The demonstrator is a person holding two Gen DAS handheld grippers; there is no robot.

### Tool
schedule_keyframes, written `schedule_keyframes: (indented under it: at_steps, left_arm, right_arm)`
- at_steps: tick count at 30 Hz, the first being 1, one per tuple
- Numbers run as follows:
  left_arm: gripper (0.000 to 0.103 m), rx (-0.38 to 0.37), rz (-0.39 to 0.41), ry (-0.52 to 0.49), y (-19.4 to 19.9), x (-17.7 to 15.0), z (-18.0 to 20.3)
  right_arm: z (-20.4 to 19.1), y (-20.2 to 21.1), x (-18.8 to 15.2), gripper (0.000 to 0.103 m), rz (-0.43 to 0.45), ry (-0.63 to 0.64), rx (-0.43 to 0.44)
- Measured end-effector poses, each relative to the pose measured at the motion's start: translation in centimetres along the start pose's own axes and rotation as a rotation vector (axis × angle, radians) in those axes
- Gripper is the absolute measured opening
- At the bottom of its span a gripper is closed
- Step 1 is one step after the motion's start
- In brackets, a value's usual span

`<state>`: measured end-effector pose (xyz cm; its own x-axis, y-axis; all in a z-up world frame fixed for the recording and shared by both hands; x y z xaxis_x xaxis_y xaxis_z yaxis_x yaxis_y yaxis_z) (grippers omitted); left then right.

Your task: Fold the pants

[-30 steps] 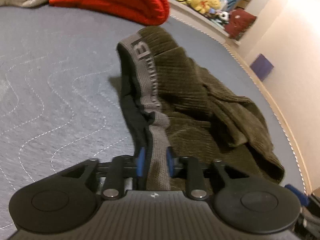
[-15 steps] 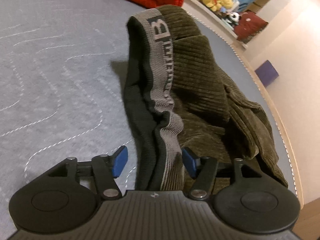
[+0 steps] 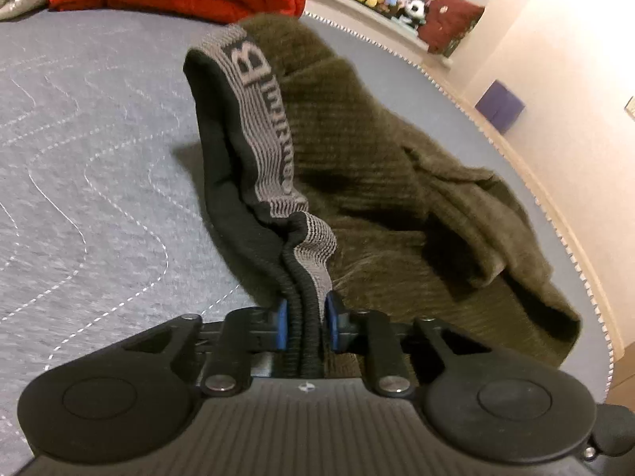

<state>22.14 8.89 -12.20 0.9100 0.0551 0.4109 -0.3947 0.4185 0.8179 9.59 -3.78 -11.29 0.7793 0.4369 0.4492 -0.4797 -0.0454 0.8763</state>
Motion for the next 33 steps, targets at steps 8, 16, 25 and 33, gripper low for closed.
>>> schedule_keyframes:
  at_steps: [8, 16, 25, 33]
  left_arm:
    - [0.016, 0.02, 0.105, -0.037, 7.2, -1.0, 0.1]
    - [0.015, 0.109, 0.105, 0.004, 16.3, -4.8, -2.4]
    - [0.015, 0.243, -0.032, 0.059, 23.5, -11.2, -7.9]
    - [0.026, 0.353, 0.026, 0.096, 27.4, -12.1, -9.1]
  right_arm:
    - [-2.4, 4.9, -0.2, 0.009, 0.143, 0.146, 0.046]
    - [-7.7, 11.4, -1.6, 0.008, 0.287, 0.309, 0.219]
    - [-16.6, 15.7, -4.5, 0.008, 0.301, 0.57, 0.434]
    - [-16.6, 15.0, -3.8, 0.025, 0.191, 0.546, 0.396]
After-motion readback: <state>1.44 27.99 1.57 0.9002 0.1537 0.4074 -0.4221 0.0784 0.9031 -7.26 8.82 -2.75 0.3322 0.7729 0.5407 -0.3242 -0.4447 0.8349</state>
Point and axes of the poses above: each gripper's, at about its wrist camera, not at the fingertips, and y roughly against the way its jaws point, z to its right, x to its top, the point moved 3 cm from there along -y, roughly the way its jaws point, and after that the axes turned 15 degrees about -z, right-handed, at the moved point
